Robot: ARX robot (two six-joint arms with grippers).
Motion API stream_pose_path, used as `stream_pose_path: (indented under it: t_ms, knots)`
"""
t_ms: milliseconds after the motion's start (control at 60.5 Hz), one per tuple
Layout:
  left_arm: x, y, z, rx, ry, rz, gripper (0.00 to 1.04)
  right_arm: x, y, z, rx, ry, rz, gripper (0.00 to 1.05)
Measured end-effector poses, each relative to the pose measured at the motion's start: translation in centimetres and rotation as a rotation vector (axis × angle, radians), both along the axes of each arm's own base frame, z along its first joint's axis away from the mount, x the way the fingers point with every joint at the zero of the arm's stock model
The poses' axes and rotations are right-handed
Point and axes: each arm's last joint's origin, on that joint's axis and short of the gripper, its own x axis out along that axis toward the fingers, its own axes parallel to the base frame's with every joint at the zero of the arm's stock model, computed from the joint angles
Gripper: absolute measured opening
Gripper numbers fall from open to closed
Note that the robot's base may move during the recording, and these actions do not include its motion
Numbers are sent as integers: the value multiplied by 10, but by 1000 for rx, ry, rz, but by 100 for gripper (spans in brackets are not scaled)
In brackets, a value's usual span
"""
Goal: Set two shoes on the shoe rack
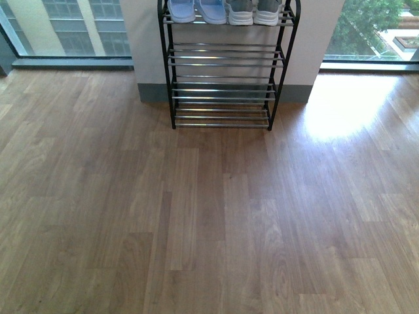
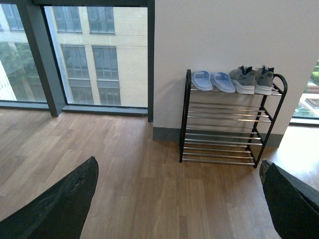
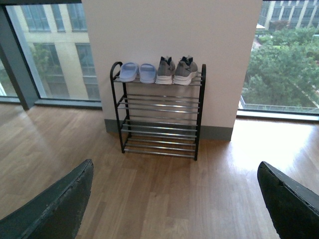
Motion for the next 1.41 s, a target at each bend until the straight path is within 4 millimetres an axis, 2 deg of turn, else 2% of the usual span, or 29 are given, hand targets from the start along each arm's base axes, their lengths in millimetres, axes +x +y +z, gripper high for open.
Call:
stream_pose_path:
  t_ms: [1405]
  knots:
    - [0,0,0,2,0,0,95,0,0,0,0,1,0,95]
